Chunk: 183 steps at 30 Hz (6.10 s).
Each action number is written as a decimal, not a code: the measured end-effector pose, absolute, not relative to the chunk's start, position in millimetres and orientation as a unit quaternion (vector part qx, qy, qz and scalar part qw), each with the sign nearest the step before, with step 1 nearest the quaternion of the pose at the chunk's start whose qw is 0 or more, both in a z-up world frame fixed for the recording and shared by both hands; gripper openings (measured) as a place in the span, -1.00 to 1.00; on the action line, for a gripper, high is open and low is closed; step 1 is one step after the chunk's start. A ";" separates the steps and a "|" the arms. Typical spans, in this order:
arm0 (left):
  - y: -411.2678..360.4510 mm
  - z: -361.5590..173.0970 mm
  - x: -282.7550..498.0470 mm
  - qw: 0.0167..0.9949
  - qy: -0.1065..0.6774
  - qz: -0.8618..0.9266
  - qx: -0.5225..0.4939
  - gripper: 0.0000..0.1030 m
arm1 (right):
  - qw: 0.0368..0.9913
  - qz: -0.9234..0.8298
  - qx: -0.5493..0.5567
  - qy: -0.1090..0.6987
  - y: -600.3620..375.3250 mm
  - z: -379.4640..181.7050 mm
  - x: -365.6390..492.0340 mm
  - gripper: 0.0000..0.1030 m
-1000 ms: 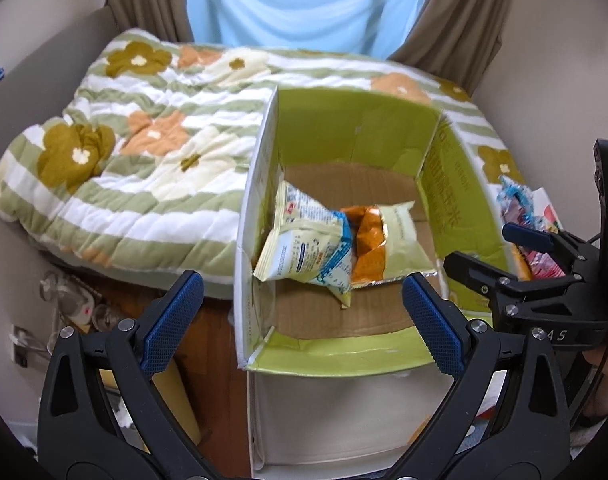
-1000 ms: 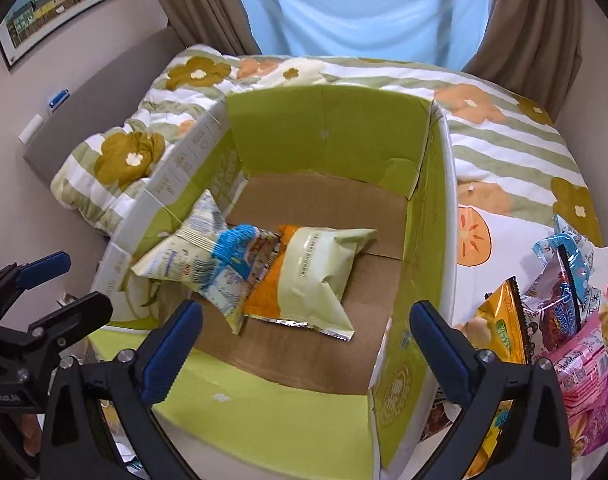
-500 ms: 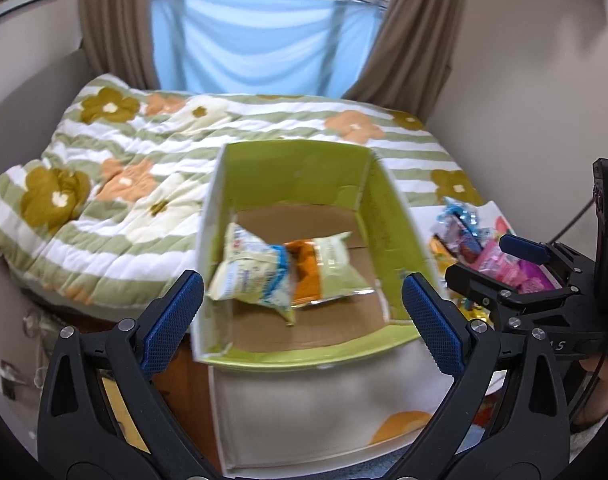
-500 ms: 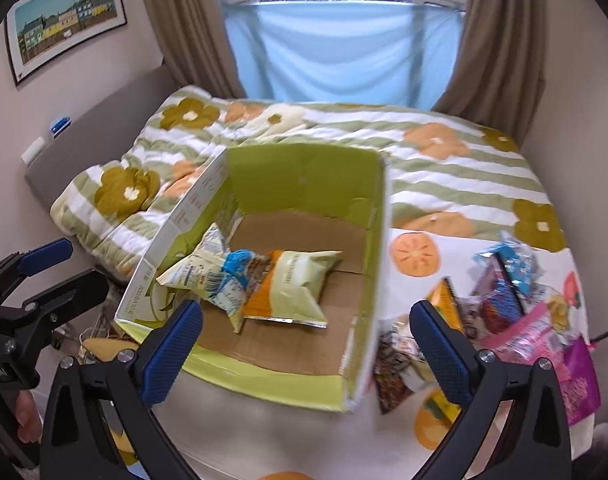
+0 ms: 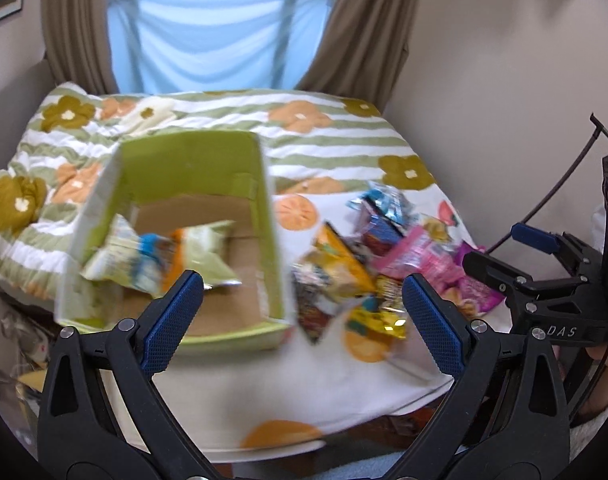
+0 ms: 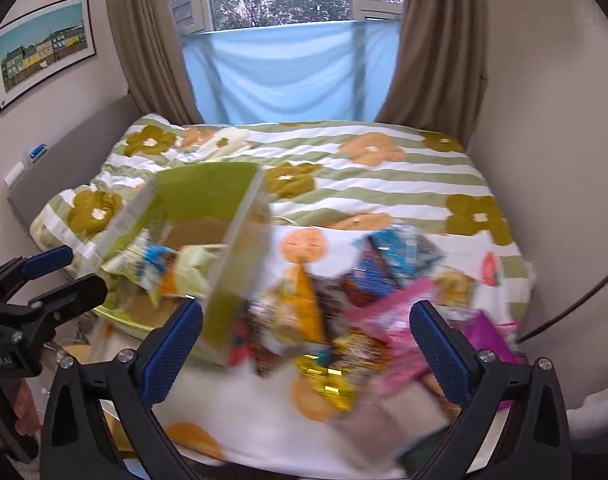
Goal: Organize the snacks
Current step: 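Withdraw both tools from the box back toward the snack pile, then grasp the yellow barbecue chips bag with the left gripper while the right grasps the pink striped bag, then carry both bags over the box and release them inside, then move both tools from the box back to the remaining snacks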
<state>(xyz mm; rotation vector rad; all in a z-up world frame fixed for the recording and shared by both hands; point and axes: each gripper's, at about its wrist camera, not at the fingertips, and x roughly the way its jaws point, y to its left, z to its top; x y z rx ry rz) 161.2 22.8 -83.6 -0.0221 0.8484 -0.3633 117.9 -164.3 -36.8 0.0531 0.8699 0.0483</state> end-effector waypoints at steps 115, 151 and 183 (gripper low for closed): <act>19.2 -33.5 234.7 0.930 0.318 -0.029 0.184 -0.05 | 0.901 0.164 -0.046 0.398 -128.1 -28.1 208.5 0.25; 162.0 -143.6 368.3 0.879 0.458 -0.079 0.107 0.99 | 0.863 0.085 0.039 0.496 -18.8 -96.9 372.5 0.27; 149.8 -92.9 307.1 0.900 0.418 -0.097 0.083 0.99 | 0.893 0.093 0.054 0.436 -12.9 -54.1 311.7 1.00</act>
